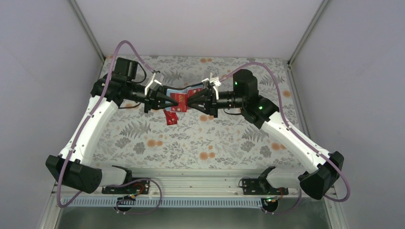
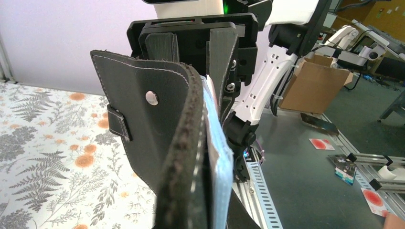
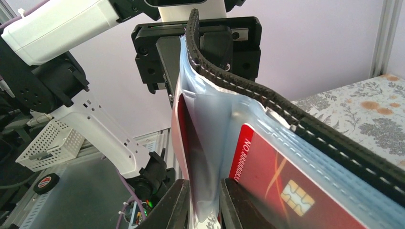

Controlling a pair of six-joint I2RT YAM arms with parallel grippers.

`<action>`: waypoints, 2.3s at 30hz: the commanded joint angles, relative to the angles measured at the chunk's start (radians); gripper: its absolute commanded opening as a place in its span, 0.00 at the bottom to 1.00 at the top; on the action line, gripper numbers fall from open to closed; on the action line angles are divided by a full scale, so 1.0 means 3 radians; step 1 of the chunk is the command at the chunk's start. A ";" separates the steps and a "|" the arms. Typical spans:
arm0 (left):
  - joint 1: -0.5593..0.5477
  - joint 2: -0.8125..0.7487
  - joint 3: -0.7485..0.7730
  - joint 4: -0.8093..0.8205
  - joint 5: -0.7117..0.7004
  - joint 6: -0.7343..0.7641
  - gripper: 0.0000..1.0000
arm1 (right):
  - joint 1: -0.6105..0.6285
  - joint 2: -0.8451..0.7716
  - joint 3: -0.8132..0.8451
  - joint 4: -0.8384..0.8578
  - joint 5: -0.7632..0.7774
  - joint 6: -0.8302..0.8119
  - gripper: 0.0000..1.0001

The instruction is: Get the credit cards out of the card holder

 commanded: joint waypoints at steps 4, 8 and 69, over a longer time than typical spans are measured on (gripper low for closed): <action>-0.0008 -0.0072 -0.0048 0.0093 0.0126 -0.0030 0.02 | -0.0008 0.0106 0.0042 0.0121 0.0081 0.0069 0.19; -0.0012 -0.0065 -0.0108 0.0219 0.0029 -0.0164 0.02 | 0.0028 0.0179 0.0049 0.0184 0.0149 0.0140 0.20; 0.0986 -0.0202 -0.0190 0.0869 -0.1864 -0.0963 0.02 | -0.0876 0.0523 0.0103 -0.0477 0.0009 0.0449 0.04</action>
